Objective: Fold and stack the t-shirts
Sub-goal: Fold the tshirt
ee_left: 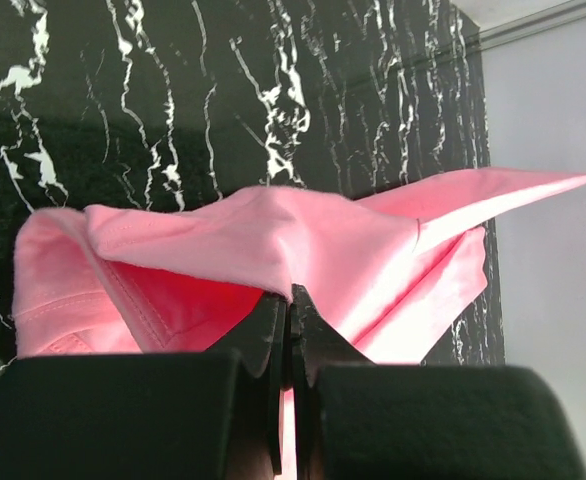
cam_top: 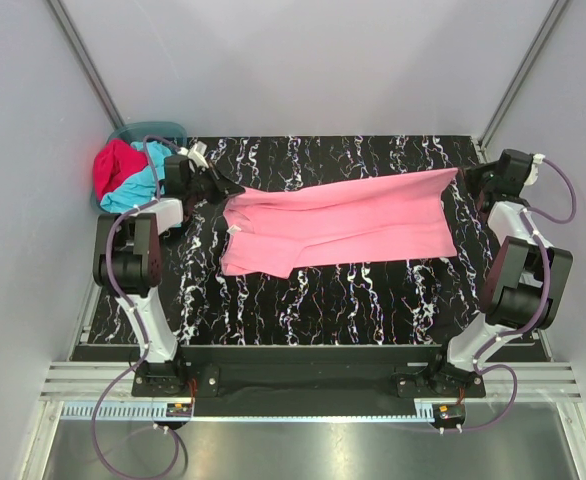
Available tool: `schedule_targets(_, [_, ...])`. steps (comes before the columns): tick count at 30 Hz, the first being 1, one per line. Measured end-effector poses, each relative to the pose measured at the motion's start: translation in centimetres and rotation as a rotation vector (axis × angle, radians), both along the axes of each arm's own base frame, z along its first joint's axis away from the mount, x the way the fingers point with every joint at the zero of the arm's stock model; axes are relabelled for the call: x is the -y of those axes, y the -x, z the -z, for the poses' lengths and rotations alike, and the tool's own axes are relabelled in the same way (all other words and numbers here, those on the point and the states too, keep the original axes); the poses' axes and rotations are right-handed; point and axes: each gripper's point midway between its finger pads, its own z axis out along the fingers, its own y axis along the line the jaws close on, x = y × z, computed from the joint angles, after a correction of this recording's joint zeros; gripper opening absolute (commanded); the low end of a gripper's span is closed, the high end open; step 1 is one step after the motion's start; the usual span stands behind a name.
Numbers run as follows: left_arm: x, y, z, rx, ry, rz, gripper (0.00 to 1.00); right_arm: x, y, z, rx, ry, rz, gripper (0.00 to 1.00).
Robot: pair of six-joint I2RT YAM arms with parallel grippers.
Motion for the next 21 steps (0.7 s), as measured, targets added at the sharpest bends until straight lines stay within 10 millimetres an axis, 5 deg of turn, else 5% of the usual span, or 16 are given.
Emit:
schedule_targets(9, [0.1, -0.6, 1.1, -0.025, 0.007, 0.001, 0.5, -0.2, -0.5, -1.0, 0.033, 0.001, -0.015, 0.0])
schedule_targets(21, [0.1, -2.2, 1.3, -0.02, 0.008, 0.002, 0.52, 0.0, -0.6, -1.3, 0.047, 0.005, -0.013, 0.0])
